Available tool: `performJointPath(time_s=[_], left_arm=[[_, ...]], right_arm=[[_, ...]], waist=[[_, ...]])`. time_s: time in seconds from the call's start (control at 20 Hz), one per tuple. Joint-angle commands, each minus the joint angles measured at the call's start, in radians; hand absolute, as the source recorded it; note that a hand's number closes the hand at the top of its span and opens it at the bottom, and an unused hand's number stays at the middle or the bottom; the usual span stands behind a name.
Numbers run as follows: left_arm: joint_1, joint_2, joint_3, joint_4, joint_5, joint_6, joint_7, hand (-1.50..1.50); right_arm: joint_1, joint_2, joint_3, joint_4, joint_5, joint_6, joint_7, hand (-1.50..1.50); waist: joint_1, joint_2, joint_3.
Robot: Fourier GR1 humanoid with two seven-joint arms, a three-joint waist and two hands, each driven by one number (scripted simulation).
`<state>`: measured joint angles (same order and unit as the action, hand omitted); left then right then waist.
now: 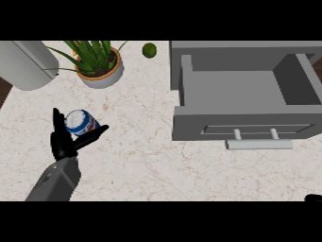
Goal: Pick up the can, place it into the drawer and close the drawer
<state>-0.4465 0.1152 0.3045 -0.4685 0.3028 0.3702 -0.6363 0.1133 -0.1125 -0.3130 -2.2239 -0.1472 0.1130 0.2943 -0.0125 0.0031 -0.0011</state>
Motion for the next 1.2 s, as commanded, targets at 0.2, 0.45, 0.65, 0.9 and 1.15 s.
performJointPath(time_s=[0.2,0.45,0.65,0.9,1.15], left_arm=[[-0.103,0.017,0.009,0.114,0.012,-0.111,-0.043,1.5],[-0.165,0.056,0.039,0.205,0.021,-0.176,-0.104,1.5],[-0.196,0.05,0.036,0.233,0.015,-0.172,-0.122,1.5],[-0.226,-0.011,-0.056,0.162,-0.036,-0.262,-0.067,1.5],[-0.248,-0.036,-0.129,0.157,-0.084,-0.402,-0.032,1.5]], right_arm=[[-0.04,0.029,0.024,0.04,0.055,-0.034,-0.021,-1.5],[0.007,0.028,0.015,-0.032,0.037,-0.011,-0.015,-1.5],[-0.074,0.001,0.028,-0.034,0.057,-0.047,0.065,-1.5],[-0.063,0.014,0.037,-0.005,0.059,-0.029,0.02,-1.5],[-0.043,-0.01,-0.012,-0.021,0.024,-0.018,0.037,-1.5]], waist=[[0.001,0.001,0.0],[-0.01,0.003,-0.001],[-0.008,0.004,-0.001],[0.003,-0.001,0.0],[-0.003,-0.002,0.001]])
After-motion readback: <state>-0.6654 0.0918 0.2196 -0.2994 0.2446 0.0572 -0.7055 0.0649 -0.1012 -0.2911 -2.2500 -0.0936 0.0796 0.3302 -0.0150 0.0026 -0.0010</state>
